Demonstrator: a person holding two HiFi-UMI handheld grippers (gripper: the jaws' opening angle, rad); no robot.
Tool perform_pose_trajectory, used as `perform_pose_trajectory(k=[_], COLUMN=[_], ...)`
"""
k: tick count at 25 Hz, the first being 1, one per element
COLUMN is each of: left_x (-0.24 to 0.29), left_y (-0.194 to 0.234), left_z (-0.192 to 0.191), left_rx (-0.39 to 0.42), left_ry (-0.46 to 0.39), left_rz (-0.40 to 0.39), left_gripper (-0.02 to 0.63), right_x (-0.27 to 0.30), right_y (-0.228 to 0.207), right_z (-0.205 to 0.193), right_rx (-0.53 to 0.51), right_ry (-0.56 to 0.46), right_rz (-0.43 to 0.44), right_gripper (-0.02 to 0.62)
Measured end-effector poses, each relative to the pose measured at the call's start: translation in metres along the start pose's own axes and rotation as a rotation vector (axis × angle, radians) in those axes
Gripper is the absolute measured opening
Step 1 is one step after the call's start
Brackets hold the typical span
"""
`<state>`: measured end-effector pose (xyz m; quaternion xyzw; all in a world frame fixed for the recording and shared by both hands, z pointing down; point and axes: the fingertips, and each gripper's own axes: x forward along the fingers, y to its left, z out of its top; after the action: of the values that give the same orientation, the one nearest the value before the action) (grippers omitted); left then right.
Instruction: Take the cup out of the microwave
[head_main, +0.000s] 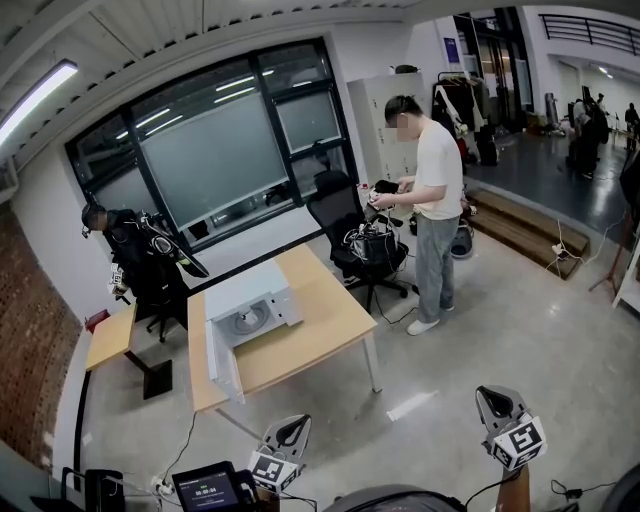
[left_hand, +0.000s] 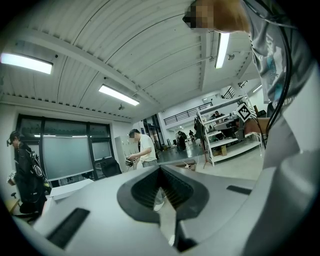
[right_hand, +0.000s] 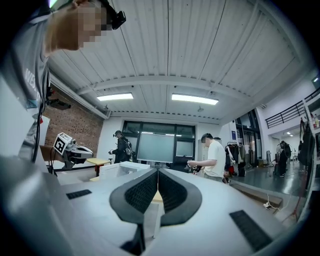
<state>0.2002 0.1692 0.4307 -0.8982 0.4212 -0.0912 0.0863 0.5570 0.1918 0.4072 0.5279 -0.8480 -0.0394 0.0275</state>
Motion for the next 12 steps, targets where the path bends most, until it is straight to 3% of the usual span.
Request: perform_pose_trajectory(k=[2,6,12], left_x=[0.005,0.032,0.032], left_y=[0.012,0.067,0.191], left_z=[0.001,0.0,0.043], left_rx=[0.011,0.148,0.117], left_ry=[0.006,-0.002,-0.098], left_rz=[-0.016,-0.066,0.022], left_gripper=[0.043,0.043,0.043], right_x=[0.019,0.109,0.255], right_y=[0.001,0.016,0.1], right_z=[0.008,0.067,0.134], right_rx=[-0.033,-0.172,-0.222], right_ry=[-0.006,-0.12,-0.194], right_rz=[0.019,0.128,0.295], right_gripper=[0.012,0.012,0.012])
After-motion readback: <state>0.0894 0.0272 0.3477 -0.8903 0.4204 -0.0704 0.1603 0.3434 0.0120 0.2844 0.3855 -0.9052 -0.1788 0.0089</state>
